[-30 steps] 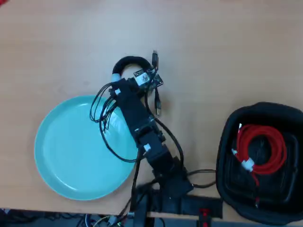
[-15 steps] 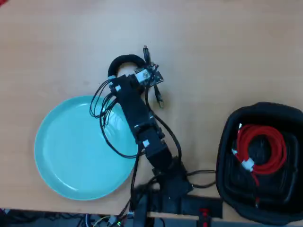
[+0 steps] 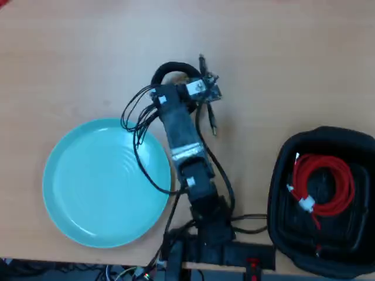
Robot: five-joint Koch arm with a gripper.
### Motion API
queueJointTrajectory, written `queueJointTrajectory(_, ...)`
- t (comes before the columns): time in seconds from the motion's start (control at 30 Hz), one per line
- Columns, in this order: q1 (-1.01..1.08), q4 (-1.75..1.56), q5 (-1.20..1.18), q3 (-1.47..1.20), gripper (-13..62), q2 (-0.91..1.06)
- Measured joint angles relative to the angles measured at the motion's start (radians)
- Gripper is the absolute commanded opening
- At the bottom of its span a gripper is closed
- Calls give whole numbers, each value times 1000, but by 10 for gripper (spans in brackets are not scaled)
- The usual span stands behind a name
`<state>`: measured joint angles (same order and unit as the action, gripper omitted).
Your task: Put a black charging cable in a black bowl and put a red charging cable in a green bowl
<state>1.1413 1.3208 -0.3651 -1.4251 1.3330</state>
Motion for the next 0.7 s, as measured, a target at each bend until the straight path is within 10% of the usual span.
queueJointTrajectory(0.7,81,187,2,14,-58,160)
